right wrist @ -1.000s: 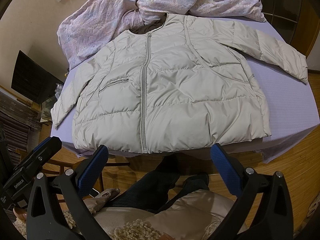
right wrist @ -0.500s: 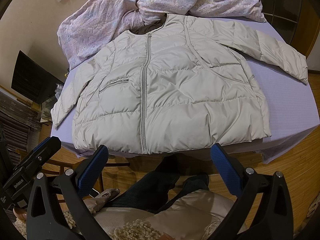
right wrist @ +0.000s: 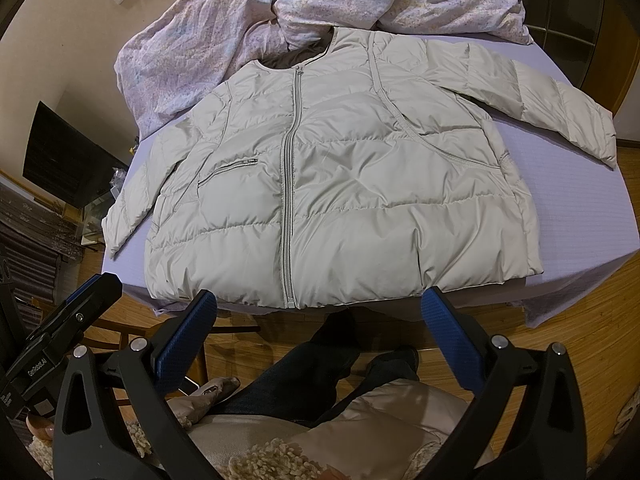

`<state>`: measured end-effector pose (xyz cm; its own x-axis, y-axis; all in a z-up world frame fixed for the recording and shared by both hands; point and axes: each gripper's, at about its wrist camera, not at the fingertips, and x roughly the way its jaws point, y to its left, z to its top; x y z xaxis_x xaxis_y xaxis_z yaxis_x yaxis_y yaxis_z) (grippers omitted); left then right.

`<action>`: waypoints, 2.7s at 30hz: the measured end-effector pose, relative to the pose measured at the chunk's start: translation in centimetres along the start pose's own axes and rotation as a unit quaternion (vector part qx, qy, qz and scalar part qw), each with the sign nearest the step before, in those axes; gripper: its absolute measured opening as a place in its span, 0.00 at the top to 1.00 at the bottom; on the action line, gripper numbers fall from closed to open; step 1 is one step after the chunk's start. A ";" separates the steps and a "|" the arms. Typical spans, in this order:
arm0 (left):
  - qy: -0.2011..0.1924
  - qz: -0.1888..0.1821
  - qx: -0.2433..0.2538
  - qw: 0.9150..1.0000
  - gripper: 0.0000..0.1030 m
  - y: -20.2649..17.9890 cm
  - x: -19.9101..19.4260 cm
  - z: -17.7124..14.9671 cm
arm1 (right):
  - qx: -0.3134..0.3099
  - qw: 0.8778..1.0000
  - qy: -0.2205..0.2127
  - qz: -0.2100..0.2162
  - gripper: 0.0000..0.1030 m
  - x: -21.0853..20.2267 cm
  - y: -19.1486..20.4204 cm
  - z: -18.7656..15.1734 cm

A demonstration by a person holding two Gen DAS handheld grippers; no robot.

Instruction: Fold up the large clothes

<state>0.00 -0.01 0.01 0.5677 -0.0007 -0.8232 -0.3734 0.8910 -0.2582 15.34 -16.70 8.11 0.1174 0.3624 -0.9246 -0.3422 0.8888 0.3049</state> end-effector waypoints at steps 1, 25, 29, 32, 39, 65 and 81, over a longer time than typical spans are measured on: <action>0.000 0.000 0.000 1.000 0.02 0.0 0.0 0.0 | 0.000 1.000 0.000 0.000 0.01 0.0 0.0 0.0; 0.000 0.000 0.000 1.000 0.02 0.0 0.0 0.0 | 0.000 1.000 0.001 0.000 0.01 0.2 0.0 0.1; 0.001 0.000 0.000 1.000 0.02 0.0 0.0 0.0 | 0.000 1.000 0.003 0.000 0.01 0.2 0.1 0.2; 0.002 0.001 -0.001 1.000 0.02 0.0 0.0 0.0 | 0.000 1.000 0.003 0.000 0.01 0.2 0.1 0.4; 0.023 0.014 -0.010 1.000 0.02 1.0 1.3 0.8 | 0.032 0.999 0.008 -0.013 0.01 1.6 -1.8 1.5; 0.085 0.017 -0.056 0.995 0.02 2.4 5.9 4.1 | 0.613 0.773 -0.154 0.049 0.29 4.1 -39.6 5.3; 0.031 0.058 -0.079 0.995 0.02 4.2 5.6 6.0 | 0.651 0.724 -0.215 0.074 0.73 6.1 -43.2 6.1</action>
<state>5.99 6.44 -2.69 0.4694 0.0646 -0.8806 -0.5463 0.8048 -0.2322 36.51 -51.21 -9.32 0.5447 0.2861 -0.7883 0.7556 0.2403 0.6093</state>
